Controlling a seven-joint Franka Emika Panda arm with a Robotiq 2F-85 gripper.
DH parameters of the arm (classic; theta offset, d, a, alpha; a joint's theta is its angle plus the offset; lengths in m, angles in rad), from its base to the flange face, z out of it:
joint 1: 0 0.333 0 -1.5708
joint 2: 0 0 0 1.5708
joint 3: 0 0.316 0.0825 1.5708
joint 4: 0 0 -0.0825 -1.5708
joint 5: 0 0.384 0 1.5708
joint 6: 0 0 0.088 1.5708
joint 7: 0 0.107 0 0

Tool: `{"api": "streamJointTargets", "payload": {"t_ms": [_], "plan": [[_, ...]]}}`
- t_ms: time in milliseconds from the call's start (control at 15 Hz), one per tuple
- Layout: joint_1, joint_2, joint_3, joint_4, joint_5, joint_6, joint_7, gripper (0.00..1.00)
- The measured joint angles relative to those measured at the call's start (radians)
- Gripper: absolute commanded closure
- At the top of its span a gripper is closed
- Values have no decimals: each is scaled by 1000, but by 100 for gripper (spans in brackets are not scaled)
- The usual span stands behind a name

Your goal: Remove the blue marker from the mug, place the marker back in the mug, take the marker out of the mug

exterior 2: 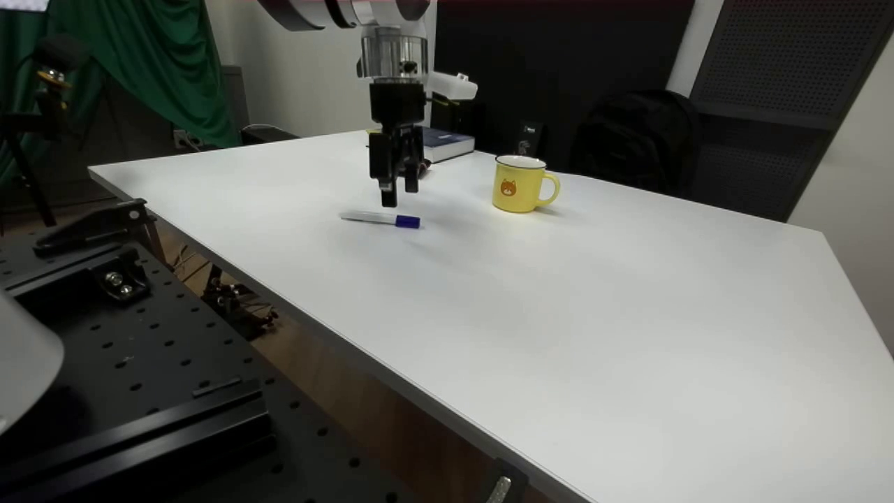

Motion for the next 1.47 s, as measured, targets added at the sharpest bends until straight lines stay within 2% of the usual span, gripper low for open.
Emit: {"api": "streamJointTargets", "payload": {"t_ms": [267, 467, 533, 600, 667, 1267, 1333, 1467], "plan": [[16, 40, -26, 5, -6, 2, -1, 0], [27, 63, -50, 10, -53, 25, -5, 0], [35, 68, -63, 12, -78, 40, -5, 25], [43, 72, -75, 13, -101, 54, -5, 26], [49, 75, -84, 13, -115, 67, -7, 32], [35, 87, -88, 23, -109, 113, -17, 95], [31, 86, -86, 24, -94, 107, -18, 98], [20, 84, -80, 29, -57, 90, -20, 94]]}}
